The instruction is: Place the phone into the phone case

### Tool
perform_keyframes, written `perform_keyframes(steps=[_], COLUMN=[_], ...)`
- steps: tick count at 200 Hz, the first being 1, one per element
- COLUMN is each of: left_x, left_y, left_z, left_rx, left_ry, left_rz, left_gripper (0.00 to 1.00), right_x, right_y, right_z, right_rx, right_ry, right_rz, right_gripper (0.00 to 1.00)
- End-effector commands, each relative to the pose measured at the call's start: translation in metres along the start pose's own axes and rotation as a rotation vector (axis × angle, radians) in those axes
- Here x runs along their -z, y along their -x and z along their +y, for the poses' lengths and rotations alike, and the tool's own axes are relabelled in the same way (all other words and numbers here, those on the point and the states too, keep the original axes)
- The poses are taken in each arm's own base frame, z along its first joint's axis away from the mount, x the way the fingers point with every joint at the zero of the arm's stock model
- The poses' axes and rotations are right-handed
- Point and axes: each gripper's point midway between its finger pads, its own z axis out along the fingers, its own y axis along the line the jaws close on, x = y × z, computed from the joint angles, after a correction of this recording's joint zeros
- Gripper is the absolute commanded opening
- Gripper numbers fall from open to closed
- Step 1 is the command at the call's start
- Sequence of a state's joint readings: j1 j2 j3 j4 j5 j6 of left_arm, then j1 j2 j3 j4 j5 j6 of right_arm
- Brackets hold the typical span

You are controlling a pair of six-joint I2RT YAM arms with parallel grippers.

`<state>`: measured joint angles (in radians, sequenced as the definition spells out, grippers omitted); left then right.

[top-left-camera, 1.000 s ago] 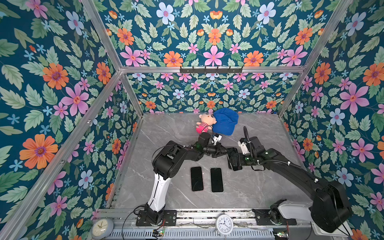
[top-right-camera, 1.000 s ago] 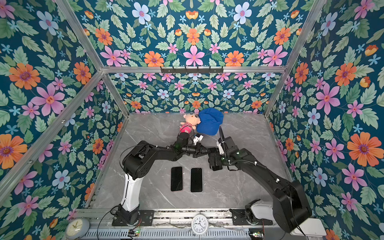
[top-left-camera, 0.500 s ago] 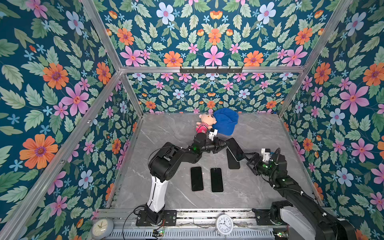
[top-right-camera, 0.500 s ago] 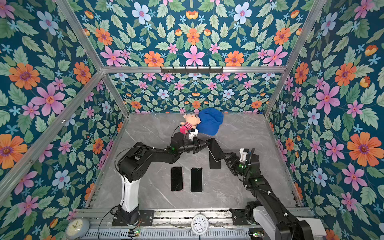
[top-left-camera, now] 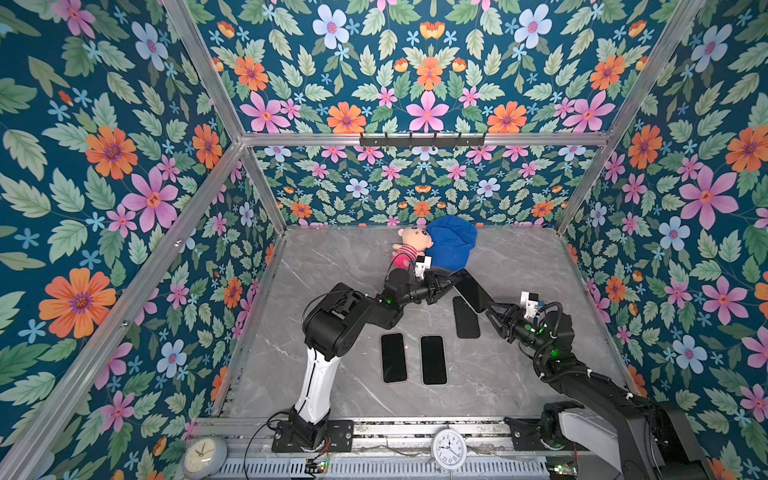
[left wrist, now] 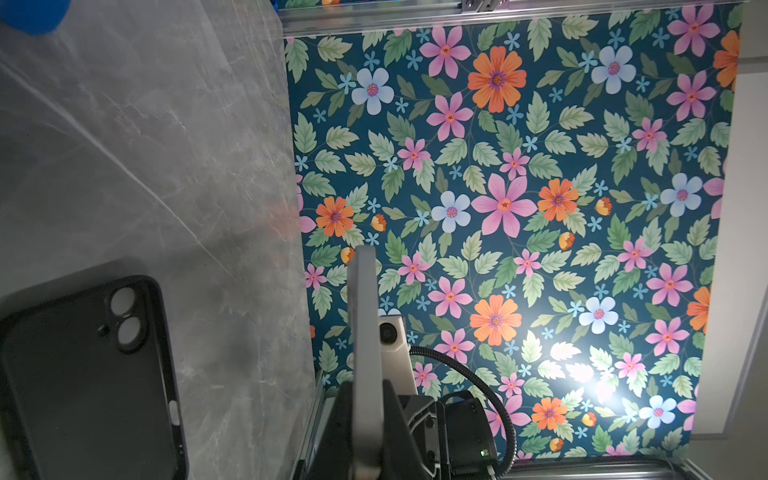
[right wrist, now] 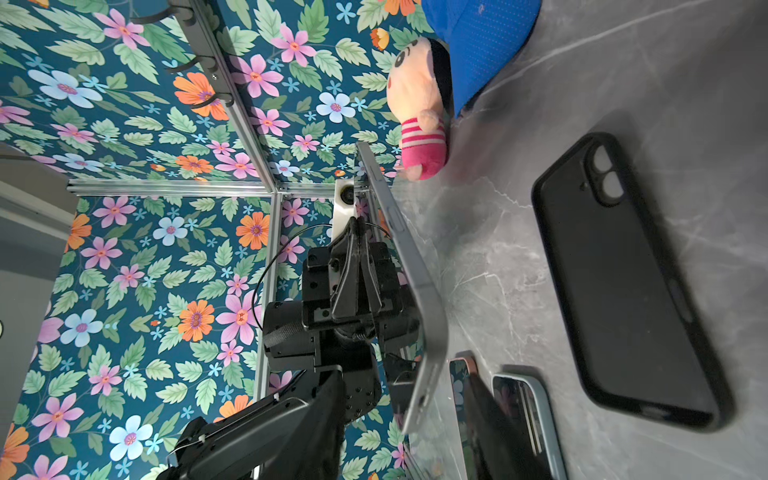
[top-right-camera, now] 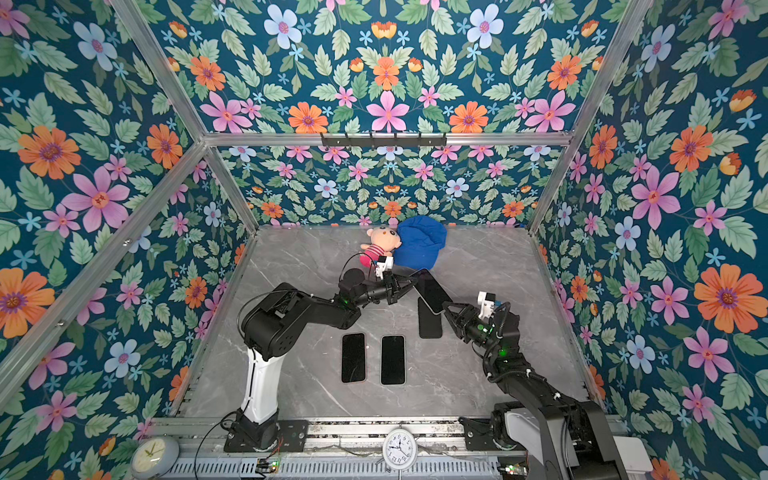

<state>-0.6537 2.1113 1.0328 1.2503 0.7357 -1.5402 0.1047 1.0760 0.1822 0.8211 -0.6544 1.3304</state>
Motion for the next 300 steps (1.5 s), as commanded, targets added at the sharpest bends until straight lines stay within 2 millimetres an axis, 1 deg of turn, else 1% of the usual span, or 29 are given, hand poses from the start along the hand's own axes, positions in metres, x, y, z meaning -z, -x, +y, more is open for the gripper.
perform_keyframes(steps=[1,9,15,45,61,81,93,124,135,140,153,157,170,187,204,232,243,254,261,279,300], left_x=[0.001,0.0,0.0,-0.002,-0.002,-0.002,-0.001,-0.001,0.0,0.0,0.001,0.001,0.003,0.007,0.011,0.013,0.013,0.017,0.019,0.014,-0.005], left_y=[0.002,0.001,0.001,-0.002,-0.003,-0.004,-0.004,-0.007,-0.007,-0.007,-0.008,-0.008,-0.007,-0.006,-0.004,-0.004,-0.001,0.001,0.003,0.008,0.004], left_z=[-0.02,-0.02,-0.02,-0.021,-0.021,-0.022,-0.022,-0.022,-0.023,-0.022,-0.023,-0.023,-0.021,-0.013,0.002,0.043,0.056,0.076,0.086,0.095,0.095], left_rx=[-0.027,-0.024,-0.021,-0.012,-0.006,-0.002,-0.001,0.001,0.002,0.004,0.0,-0.003,-0.015,-0.058,-0.122,-0.21,-0.258,-0.302,-0.339,-0.413,-0.573], left_ry=[-0.081,-0.084,-0.087,-0.101,-0.109,-0.113,-0.114,-0.119,-0.121,-0.12,-0.121,-0.121,-0.104,-0.045,0.06,0.298,0.385,0.516,0.589,0.678,0.791], left_rz=[-0.006,-0.005,-0.005,0.004,0.006,0.009,0.008,0.013,0.014,0.017,0.02,0.022,0.018,0.018,0.026,0.096,0.122,0.156,0.181,0.23,0.343], left_gripper=[0.08,0.08,0.08,0.09,0.09,0.09,0.09,0.1,0.1,0.11,0.16,0.2,0.36,0.5,0.55,0.56,0.55,0.55,0.54,0.54,0.54], right_x=[-0.001,-0.001,-0.001,-0.003,-0.005,-0.006,-0.008,-0.009,-0.009,-0.009,-0.009,-0.009,-0.009,-0.006,-0.003,0.006,0.011,0.016,0.02,0.028,0.04], right_y=[0.003,0.004,0.004,0.005,0.006,0.007,0.007,0.007,0.007,0.007,0.008,0.008,0.007,0.01,0.015,0.031,0.036,0.04,0.043,0.043,0.038], right_z=[0.019,0.019,0.019,0.021,0.022,0.023,0.022,0.02,0.02,0.02,0.019,0.019,0.017,0.013,0.01,0.009,0.008,0.006,0.004,-0.002,-0.014], right_rx=[0.029,0.029,0.028,0.031,0.032,0.036,0.035,0.029,0.026,0.028,0.026,0.026,0.024,0.025,0.034,0.043,0.045,0.049,0.046,0.043,0.044], right_ry=[0.067,0.066,0.066,0.067,0.068,0.068,0.064,0.058,0.052,0.049,0.038,0.034,0.011,-0.031,-0.073,-0.126,-0.149,-0.179,-0.195,-0.228,-0.296], right_rz=[-0.009,-0.01,-0.009,-0.006,-0.004,-0.002,0.002,0.006,0.005,0.006,0.008,0.009,0.01,0.003,-0.008,-0.031,-0.044,-0.054,-0.063,-0.074,-0.088], right_gripper=[0.4,0.35,0.33,0.31,0.28,0.22,0.16,0.1,0.04,0.03,0.02,0.01,0.0,0.0,0.0,0.0,0.0,0.0,0.0,0.0,0.0])
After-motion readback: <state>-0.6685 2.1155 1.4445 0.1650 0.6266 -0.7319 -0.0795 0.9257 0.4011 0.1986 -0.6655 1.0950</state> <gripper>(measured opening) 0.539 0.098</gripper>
